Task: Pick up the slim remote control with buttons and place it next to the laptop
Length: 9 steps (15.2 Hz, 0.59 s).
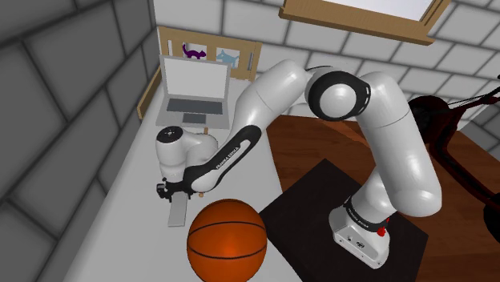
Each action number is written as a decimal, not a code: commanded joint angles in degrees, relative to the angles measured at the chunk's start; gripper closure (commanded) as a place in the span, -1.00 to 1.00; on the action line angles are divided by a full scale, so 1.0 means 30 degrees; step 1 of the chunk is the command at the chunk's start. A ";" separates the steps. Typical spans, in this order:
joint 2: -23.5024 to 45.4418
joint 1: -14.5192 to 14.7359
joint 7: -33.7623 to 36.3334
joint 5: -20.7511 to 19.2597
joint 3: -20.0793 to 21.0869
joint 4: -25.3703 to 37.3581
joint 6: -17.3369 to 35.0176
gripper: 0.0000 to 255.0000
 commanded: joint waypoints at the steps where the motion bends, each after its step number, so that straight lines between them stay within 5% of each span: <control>1: -0.0351 -0.0095 -0.0075 0.0118 0.0139 -0.0108 -0.0248 1.00; 9: -0.1977 -0.0560 -0.0409 0.0692 0.0762 -0.0680 -0.1320 1.00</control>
